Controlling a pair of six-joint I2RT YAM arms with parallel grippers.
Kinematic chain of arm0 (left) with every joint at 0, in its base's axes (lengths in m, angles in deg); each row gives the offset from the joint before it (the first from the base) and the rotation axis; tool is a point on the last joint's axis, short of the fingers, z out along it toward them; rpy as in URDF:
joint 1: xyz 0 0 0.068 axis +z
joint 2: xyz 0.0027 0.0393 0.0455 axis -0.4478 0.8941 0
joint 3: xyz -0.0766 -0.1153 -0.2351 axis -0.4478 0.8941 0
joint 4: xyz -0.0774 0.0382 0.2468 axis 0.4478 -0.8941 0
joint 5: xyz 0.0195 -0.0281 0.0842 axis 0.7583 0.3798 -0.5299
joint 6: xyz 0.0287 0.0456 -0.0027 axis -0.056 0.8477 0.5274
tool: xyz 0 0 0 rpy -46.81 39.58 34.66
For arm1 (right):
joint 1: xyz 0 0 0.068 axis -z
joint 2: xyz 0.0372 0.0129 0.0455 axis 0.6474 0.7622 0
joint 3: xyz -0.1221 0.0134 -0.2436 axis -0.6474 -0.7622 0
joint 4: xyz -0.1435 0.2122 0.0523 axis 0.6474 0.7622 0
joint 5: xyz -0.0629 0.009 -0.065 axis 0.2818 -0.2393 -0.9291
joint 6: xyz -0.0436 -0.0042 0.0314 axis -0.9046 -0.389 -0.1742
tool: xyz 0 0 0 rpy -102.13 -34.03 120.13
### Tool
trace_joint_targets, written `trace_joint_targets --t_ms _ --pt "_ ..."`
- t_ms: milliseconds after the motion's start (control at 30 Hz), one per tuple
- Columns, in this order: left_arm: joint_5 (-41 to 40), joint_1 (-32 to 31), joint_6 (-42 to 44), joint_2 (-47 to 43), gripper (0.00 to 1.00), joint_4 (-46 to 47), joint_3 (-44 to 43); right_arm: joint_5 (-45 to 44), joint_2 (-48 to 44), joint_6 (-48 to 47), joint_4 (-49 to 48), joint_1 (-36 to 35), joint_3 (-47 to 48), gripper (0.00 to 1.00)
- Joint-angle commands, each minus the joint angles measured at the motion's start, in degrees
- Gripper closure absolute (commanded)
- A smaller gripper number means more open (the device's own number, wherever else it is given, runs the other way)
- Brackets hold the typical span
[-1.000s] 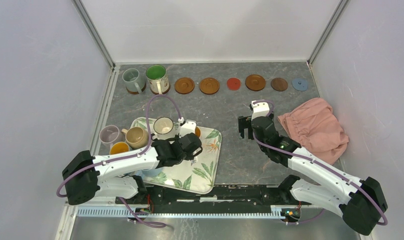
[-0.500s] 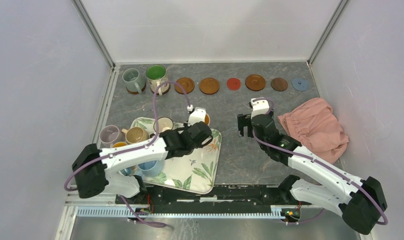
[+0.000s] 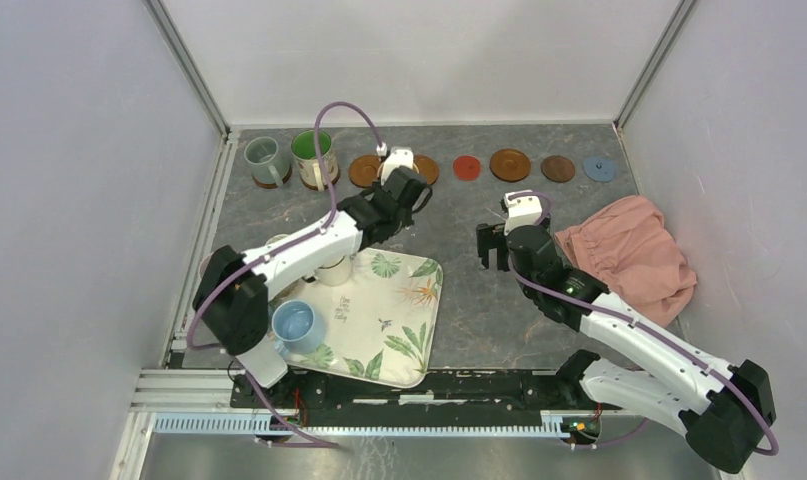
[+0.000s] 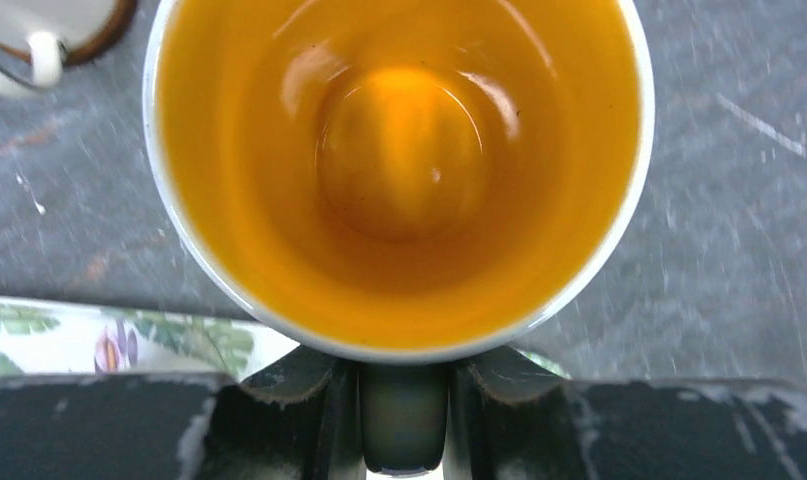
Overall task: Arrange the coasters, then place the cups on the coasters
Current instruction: Pick up the cup from the tray, then place the cup on the coaster.
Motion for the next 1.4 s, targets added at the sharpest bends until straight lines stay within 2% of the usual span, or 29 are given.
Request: trace_joint_targets --t_ms 0,267,667,1367 --pt "-1.4 5.4 5.8 3.8 0.98 9.5 -9.6 -1.2 -1.9 -0.8 -0.1 0.1 2.1 0.02" --pt "0.8 13.9 7.8 13.3 0.98 11.1 -18.1 -1.3 -4.2 -0.8 1.6 0.2 2.3 0.02" --pt "3.8 20.3 9.5 25.8 0.98 10.2 -28.7 -2.1 -6.9 -0.1 3.8 0.1 2.4 0.02" --pt "10.0 23.4 10.4 29.9 0.98 12.0 -29.9 -2.5 -7.3 0.4 5.1 0.2 2.9 0.02"
